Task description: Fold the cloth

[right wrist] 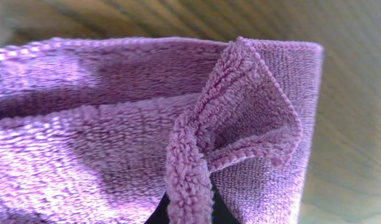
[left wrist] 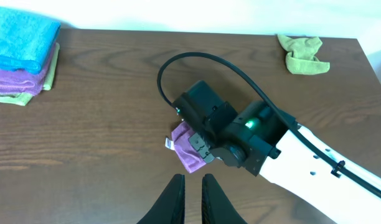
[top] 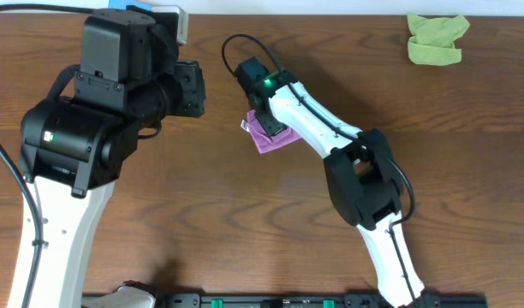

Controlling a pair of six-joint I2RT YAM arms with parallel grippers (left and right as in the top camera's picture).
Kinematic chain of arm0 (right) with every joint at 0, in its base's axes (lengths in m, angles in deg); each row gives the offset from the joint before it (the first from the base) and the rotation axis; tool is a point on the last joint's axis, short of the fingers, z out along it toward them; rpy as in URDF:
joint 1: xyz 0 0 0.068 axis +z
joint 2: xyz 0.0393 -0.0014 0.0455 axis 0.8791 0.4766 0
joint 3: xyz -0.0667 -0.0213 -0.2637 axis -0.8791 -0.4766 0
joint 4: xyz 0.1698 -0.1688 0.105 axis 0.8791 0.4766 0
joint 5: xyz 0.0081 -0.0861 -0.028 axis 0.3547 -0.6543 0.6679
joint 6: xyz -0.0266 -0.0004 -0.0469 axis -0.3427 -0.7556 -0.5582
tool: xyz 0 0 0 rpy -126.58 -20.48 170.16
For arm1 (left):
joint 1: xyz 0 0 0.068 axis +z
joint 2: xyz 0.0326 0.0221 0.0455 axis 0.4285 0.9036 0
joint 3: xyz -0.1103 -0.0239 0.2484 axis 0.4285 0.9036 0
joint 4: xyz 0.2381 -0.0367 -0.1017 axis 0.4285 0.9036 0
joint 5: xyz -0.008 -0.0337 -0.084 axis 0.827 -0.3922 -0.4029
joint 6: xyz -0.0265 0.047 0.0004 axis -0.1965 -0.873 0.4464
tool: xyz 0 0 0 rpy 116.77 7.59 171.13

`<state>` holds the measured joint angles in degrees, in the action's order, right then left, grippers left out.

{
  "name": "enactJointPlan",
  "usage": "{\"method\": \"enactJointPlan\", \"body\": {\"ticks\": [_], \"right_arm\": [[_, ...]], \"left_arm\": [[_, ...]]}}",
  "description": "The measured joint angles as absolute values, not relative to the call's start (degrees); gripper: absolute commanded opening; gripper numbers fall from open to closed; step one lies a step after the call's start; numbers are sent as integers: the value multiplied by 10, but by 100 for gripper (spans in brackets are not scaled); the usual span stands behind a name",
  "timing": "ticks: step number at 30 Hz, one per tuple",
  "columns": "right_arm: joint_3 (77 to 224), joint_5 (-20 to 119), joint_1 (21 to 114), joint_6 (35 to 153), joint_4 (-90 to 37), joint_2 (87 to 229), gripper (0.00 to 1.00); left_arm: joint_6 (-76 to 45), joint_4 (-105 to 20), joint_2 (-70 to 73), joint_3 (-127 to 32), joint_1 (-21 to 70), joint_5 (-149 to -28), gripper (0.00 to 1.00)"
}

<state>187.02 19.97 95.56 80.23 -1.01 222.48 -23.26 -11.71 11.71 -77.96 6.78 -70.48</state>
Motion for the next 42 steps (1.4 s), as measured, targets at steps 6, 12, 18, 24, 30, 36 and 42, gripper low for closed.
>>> {"method": "enactJointPlan", "body": {"ticks": [6, 12, 18, 24, 30, 36, 42], "right_arm": [[1870, 224, 979, 808, -9, 2225, 1], [1880, 219, 995, 809, 14, 2225, 1], [1910, 170, 994, 810, 34, 2225, 1], [1910, 142, 996, 810, 43, 2225, 1], [1910, 110, 1024, 800, 40, 2225, 1], [1910, 86, 1061, 776, 34, 2225, 1], [1910, 87, 1076, 764, 47, 2225, 1]], "left_arm": [[-233, -117, 117, -780, 68, -705, 12], [-233, -117, 117, -780, 68, -705, 12], [-233, -117, 117, -780, 68, -705, 12], [-233, -128, 117, -780, 68, -710, 12], [-233, -134, 117, -780, 68, -711, 12], [-235, -134, 117, -780, 68, -711, 12], [-235, -134, 117, -780, 68, -711, 12]]}}
